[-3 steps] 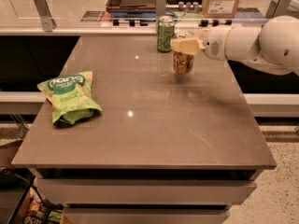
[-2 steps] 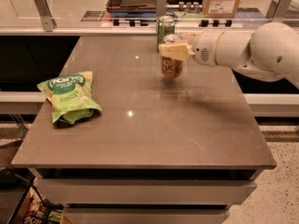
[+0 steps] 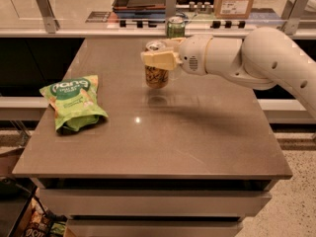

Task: Move orange can near green rice chip bag

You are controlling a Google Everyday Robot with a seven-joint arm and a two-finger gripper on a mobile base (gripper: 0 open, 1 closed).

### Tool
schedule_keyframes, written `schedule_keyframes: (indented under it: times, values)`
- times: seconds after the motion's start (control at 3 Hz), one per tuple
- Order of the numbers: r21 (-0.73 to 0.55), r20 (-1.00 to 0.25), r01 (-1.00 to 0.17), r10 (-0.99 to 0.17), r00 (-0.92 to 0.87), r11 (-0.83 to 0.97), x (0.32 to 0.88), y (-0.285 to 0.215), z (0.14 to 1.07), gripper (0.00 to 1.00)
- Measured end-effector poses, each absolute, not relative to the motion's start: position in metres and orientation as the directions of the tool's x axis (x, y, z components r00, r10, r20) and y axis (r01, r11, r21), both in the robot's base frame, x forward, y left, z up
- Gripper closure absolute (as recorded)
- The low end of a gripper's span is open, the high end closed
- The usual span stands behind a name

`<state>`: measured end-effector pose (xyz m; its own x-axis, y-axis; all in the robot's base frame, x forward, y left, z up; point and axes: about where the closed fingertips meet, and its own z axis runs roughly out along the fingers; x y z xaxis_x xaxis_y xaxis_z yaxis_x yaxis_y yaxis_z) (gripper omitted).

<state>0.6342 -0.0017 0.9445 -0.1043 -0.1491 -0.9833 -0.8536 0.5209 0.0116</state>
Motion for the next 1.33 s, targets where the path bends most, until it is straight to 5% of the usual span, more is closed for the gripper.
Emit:
schedule_keyframes:
  times: [1.33]
  values:
    - [0.042, -0.975, -0.827, -0.157, -0.155, 0.561, 0.613, 0.049, 0.927, 1.0]
